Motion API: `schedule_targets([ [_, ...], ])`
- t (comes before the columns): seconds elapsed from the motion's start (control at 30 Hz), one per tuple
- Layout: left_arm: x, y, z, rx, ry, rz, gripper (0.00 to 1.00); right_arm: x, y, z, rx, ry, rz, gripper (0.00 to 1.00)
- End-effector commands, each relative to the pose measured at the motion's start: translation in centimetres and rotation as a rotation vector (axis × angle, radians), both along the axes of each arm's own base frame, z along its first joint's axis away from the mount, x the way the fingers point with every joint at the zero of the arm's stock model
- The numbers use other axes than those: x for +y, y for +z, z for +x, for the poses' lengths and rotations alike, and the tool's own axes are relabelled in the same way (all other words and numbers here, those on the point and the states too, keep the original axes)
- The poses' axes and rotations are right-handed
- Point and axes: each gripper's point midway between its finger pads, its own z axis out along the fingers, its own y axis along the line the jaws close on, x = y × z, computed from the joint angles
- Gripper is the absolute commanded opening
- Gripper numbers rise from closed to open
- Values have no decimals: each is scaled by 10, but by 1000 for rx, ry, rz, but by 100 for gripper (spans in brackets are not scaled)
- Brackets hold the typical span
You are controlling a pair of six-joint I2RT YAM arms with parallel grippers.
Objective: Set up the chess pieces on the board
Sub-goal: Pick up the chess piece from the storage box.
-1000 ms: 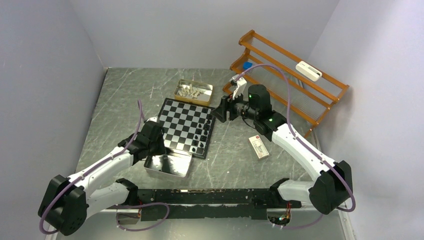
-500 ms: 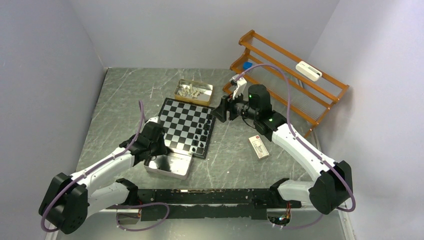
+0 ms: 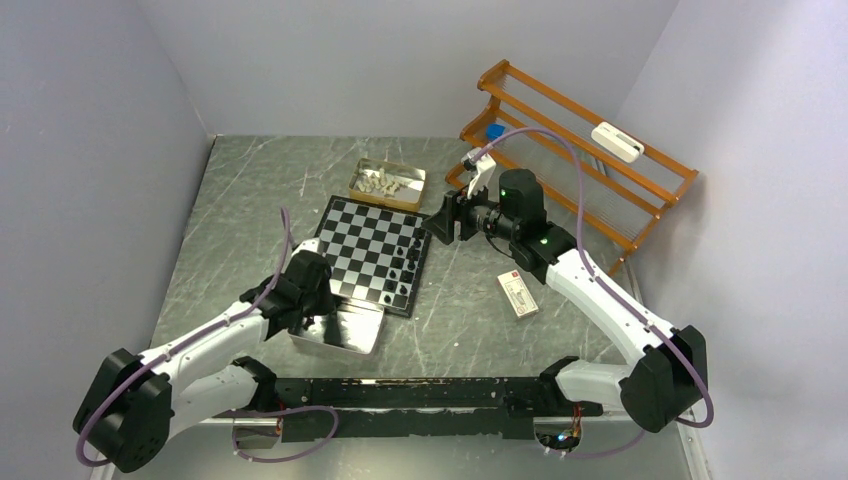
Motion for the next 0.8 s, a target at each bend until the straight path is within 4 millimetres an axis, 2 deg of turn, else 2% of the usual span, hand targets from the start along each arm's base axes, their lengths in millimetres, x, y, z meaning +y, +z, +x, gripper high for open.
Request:
schedule_targets([
  [0.0, -3, 10, 10, -80, -2, -2, 28, -3, 2, -2, -23, 0, 2, 65],
  [0.23, -8, 18, 16, -156, -47, 7, 31, -4, 0, -3, -18, -2, -2, 65],
  [0.53, -3, 15, 19, -187, -21, 41, 31, -5, 8, -3, -34, -2, -1, 65],
  [0.77, -7, 14, 19, -201, -49, 34, 30, -7, 6, -4, -39, -7, -7, 65],
])
